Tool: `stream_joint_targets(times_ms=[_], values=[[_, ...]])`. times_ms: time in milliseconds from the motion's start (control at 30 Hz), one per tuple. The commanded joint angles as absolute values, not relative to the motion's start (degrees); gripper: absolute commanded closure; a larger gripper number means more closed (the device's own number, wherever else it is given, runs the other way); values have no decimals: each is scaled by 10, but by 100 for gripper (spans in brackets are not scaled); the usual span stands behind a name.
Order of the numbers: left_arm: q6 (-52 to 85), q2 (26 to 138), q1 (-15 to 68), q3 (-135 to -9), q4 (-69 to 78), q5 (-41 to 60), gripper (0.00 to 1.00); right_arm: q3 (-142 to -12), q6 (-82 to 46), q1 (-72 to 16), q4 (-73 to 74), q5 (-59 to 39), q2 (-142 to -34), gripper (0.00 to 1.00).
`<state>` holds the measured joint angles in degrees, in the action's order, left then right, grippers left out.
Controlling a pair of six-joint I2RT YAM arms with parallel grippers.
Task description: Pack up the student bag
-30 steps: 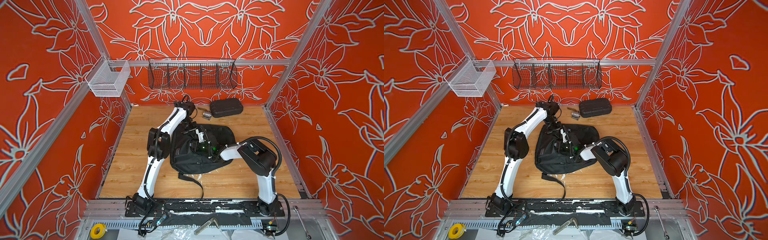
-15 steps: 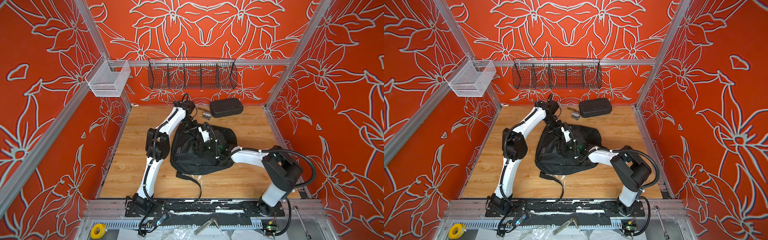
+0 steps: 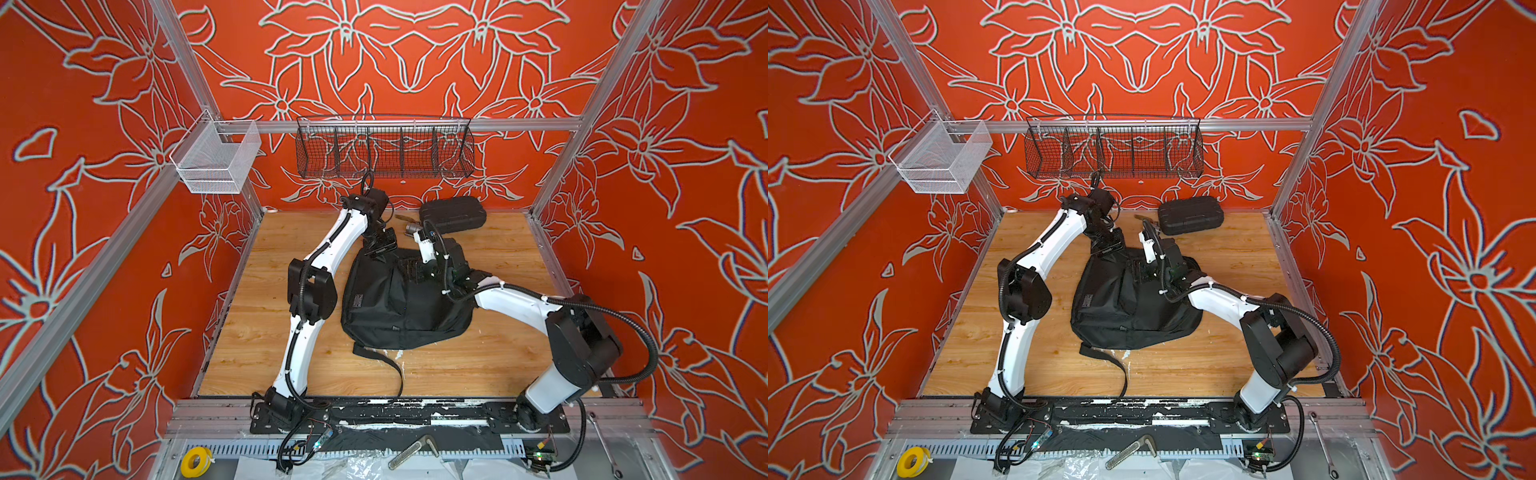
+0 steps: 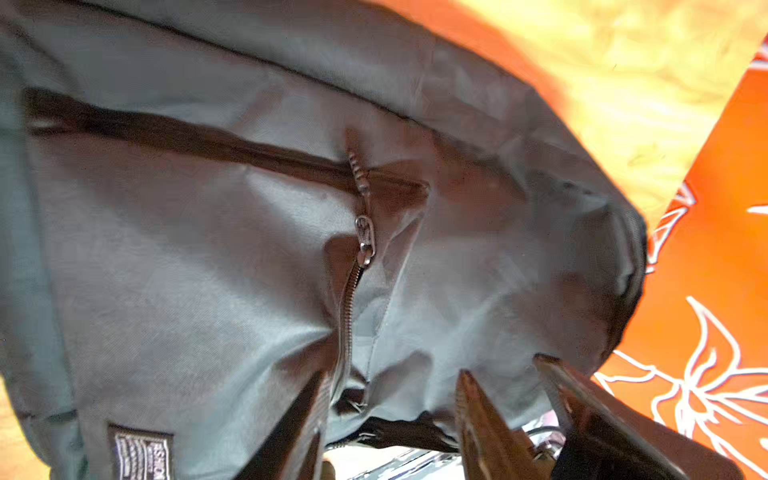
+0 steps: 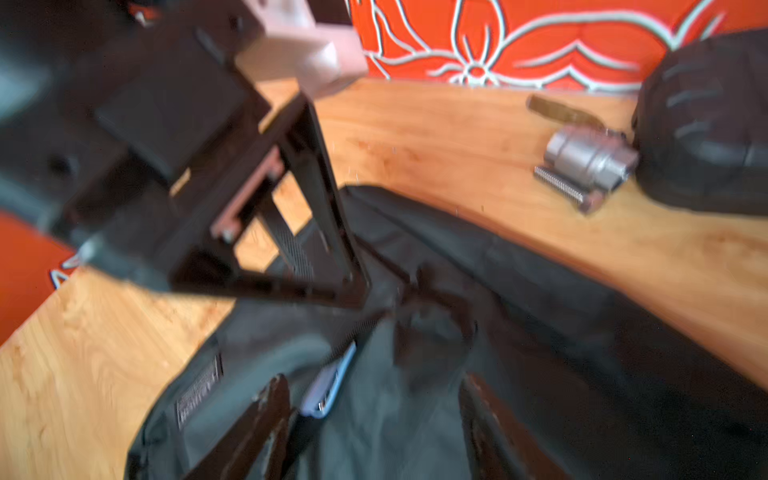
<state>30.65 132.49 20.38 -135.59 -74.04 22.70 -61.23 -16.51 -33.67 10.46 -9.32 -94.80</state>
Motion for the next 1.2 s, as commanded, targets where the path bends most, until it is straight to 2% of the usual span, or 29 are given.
stream_joint_targets(times_ms=[0,333,467,700,800,967,1067,1167], values=[[295,1316,197,-1360,-750,204,49,-666,-153,-328,29,-91,-988,34],[306,1313,170,-1331,-708,171,48,-803,-164,-318,-40,-116,-1116,38],[307,1312,159,-1323,-689,172,41,-863,-160,-318,-69,-121,-1168,39],[293,1336,150,-1330,-688,174,39,-940,-153,-320,-180,-115,-1228,40],[290,1341,145,-1326,-688,167,40,-962,-145,-322,-224,-124,-1243,45],[280,1337,141,-1314,-686,156,40,-1011,-90,-332,-281,-194,-1277,54],[286,1321,134,-1280,-676,152,40,-1039,-49,-345,-314,-230,-1300,64],[301,1287,124,-1220,-649,155,40,-1015,-23,-357,-288,-278,-1287,71]])
